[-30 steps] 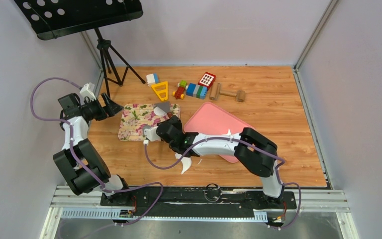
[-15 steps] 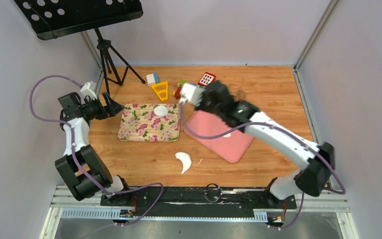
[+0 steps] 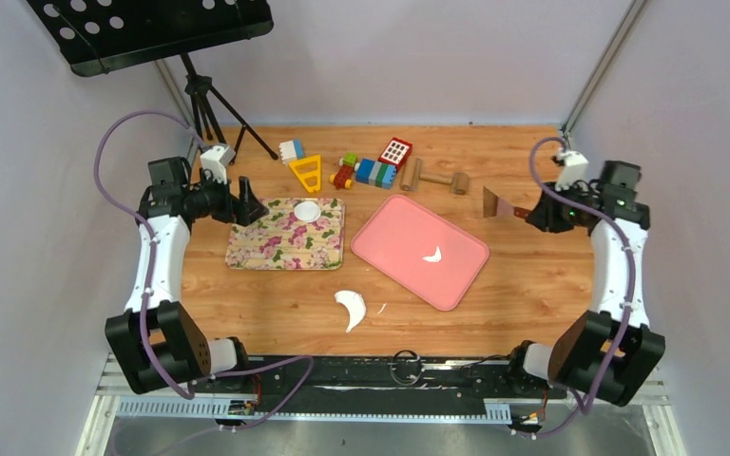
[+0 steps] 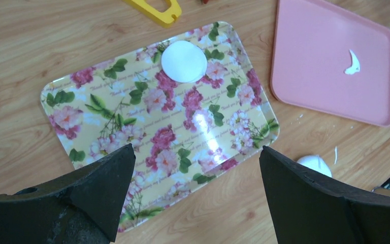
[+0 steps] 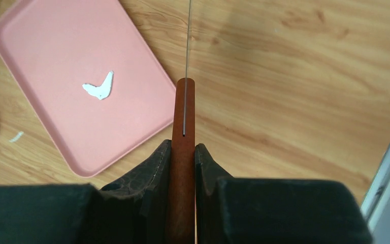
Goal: Roll out the dumpling wrappers from the dough
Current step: Place the spatula at the center of the board.
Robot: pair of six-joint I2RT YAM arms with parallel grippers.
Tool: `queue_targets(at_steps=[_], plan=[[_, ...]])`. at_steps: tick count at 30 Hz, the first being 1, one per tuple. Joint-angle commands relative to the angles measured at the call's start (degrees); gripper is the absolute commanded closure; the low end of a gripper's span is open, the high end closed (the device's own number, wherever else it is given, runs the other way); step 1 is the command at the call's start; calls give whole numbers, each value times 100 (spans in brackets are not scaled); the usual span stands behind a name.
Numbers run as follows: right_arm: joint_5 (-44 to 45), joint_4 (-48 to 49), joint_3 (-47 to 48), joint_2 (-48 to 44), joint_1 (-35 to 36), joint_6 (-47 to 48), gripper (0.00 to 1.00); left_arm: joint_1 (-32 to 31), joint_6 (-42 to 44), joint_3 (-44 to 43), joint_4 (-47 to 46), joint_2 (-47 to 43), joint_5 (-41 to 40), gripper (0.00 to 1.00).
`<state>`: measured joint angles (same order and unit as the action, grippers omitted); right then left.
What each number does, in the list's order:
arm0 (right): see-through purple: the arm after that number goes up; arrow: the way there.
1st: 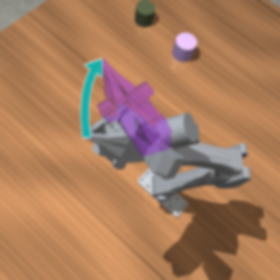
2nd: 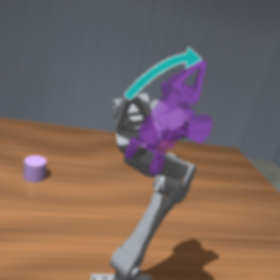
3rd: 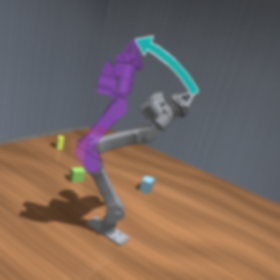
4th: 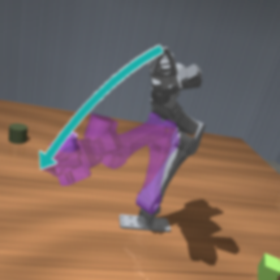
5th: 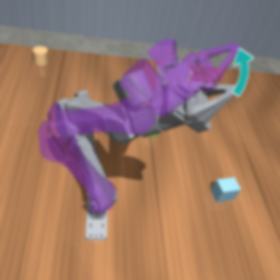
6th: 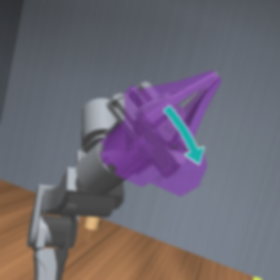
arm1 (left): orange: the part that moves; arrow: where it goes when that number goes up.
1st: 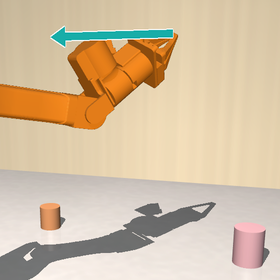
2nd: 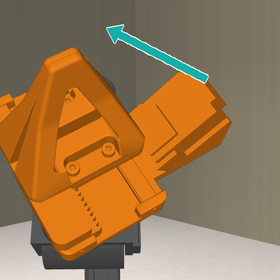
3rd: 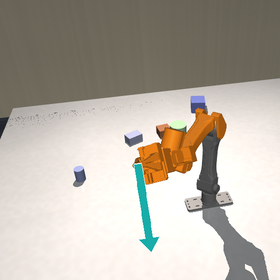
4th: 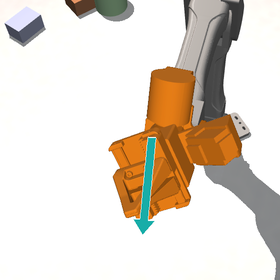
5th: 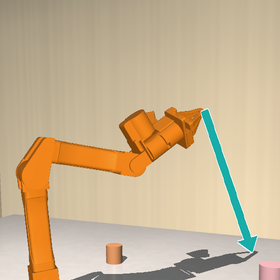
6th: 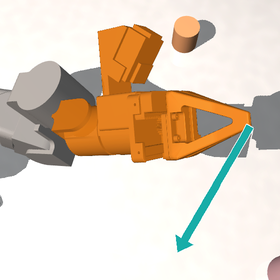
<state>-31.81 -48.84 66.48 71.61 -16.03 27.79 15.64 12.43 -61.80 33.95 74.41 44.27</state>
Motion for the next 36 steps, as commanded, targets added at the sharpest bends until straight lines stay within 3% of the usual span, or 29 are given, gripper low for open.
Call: queue_targets(at_steps=[1, 11, 16, 22, 26, 29, 32, 34, 35, 36], plan=[[-1863, -476, 243, 503, -1171, -507, 100, -41, 585, -148, 457, -429, -115, 0], [-2635, -810, 390, 2379, -1931, -835, 100, -171, 606, 272, 305, -1009, -109, 0], [-2817, -980, 589, 3178, -2106, -841, 91, -207, 567, 278, 293, -961, -21, 0], [-2348, -891, 513, 3400, -2106, -936, 63, -258, 576, 318, 248, -923, -48, 0], [-1862, -597, 389, 3244, -2106, -1160, 51, -272, 575, 334, 226, -895, -64, 0], [-1312, -400, 304, 2950, -2106, -1291, 39, -280, 581, 356, 210, -869, -65, 0], [-475, -151, 247, 2479, -2097, -1396, 19, -281, 597, 340, 223, -850, -67, 0], [-60, -24, 230, 2105, -2097, -1410, 14, -281, 625, 329, 246, -862, -68, 0], [100, 6, 233, 1909, -2089, -1402, 4, -285, 646, 319, 261, -880, -60, 0], [233, 22, 248, 1741, -2093, -1373, 1, -288, 698, 301, 306, -896, -39, 0]])
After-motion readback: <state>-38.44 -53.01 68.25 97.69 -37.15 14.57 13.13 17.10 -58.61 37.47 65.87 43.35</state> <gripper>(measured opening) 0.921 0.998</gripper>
